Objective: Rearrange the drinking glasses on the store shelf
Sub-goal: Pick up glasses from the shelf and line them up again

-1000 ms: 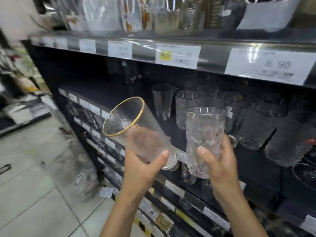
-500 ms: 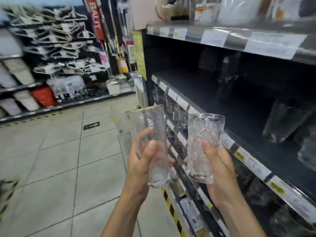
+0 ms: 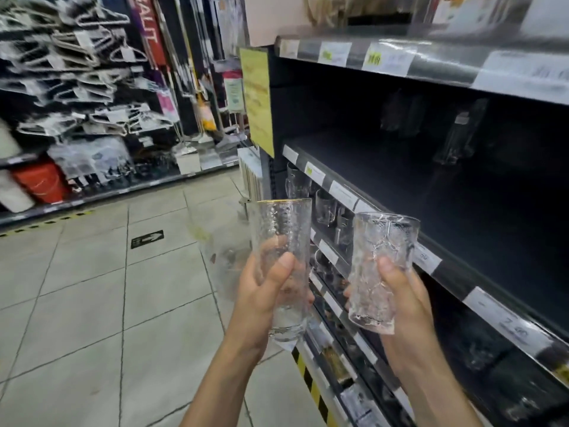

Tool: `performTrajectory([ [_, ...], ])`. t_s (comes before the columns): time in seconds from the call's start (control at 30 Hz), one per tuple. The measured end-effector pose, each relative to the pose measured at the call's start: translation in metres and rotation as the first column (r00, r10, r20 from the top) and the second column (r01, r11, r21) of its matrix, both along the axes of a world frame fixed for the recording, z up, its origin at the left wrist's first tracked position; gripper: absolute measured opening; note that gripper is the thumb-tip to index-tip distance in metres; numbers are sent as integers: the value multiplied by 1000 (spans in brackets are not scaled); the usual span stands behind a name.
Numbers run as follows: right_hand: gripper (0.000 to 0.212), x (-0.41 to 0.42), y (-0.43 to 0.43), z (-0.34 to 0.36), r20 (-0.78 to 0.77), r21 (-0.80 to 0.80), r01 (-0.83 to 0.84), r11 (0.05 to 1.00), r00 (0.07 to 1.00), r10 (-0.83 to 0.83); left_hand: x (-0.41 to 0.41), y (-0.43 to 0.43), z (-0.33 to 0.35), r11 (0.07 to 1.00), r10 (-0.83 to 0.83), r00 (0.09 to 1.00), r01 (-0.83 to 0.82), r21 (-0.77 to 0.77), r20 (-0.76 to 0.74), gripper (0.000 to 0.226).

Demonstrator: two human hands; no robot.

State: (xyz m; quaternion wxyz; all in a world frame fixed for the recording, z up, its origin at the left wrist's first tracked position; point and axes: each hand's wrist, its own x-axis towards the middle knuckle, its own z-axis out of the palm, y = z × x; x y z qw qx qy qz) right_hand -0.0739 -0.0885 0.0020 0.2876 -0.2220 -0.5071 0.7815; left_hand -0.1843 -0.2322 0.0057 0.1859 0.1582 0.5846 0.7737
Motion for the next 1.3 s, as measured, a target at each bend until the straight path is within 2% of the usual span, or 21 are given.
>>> performTrajectory([
  [0.07,82,-18,5,0,23,25,47,999,999,-47,-27,9,2,1000,-29,1000,29,-2,7,94],
  [0.17,53,-40,20,4,51,51,120,992,991,-122,-65,26,7,997,-83,996,83,1,9,106],
  [0.23,46,-54,32,8,53,53,177,983,982,-180,-89,40,8,991,-131,991,131,20,-14,109],
  [0.4,59,-92,69,9,78,125,250,960,962,-261,-138,86,10,964,-260,965,262,47,-42,95],
  [0.47,71,-110,84,9,99,147,278,949,951,-294,-158,108,10,952,-298,952,302,47,-69,77],
  [0.53,86,-130,99,11,123,159,309,938,936,-329,-178,130,10,937,-341,936,346,53,-93,70],
  [0.67,71,-163,122,17,144,227,354,907,909,-391,-216,166,13,906,-413,903,420,48,-119,66],
  [0.73,79,-176,130,20,140,225,376,899,900,-412,-235,180,15,891,-444,883,453,30,-151,64],
  [0.83,103,-194,141,21,163,178,436,882,871,-463,-259,199,19,881,-462,876,471,40,-138,78],
  [0.9,103,-203,145,23,150,185,467,865,856,-494,-273,210,20,869,-482,867,491,53,-129,85],
  [0.97,93,-210,149,22,138,202,504,840,834,-534,-286,219,20,852,-510,851,520,60,-128,83],
  [1.07,48,-219,151,22,120,231,553,800,800,-588,-307,232,17,827,-547,829,557,80,-117,70],
  [1.13,41,-225,150,22,142,264,575,774,771,-621,-322,240,15,804,-573,807,587,94,-141,66],
  [1.2,49,-232,149,21,140,304,607,734,734,-665,-339,249,13,782,-597,783,616,90,-175,65],
  [1.3,89,-244,151,20,149,332,660,674,668,-729,-366,261,14,751,-626,751,653,98,-209,64],
])
